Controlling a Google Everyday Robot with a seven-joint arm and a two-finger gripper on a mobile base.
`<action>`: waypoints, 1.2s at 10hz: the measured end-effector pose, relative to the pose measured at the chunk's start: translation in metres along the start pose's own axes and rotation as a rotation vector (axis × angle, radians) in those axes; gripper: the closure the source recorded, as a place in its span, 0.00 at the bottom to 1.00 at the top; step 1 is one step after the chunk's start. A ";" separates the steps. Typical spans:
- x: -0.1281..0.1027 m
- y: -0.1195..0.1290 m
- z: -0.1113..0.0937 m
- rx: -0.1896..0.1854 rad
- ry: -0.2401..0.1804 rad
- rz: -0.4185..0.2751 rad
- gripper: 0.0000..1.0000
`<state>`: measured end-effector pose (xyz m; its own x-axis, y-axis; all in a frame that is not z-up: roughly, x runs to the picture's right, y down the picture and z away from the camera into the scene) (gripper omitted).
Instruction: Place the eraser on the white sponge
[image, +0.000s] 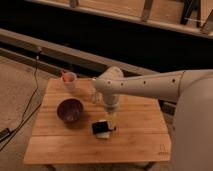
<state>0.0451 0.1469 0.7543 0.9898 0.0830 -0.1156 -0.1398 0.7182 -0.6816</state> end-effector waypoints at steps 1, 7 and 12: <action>0.005 -0.001 -0.008 0.004 -0.033 0.006 0.20; 0.014 -0.002 -0.023 0.026 -0.101 0.000 0.20; 0.014 -0.002 -0.023 0.026 -0.100 0.000 0.20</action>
<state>0.0582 0.1306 0.7372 0.9877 0.1504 -0.0419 -0.1401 0.7359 -0.6624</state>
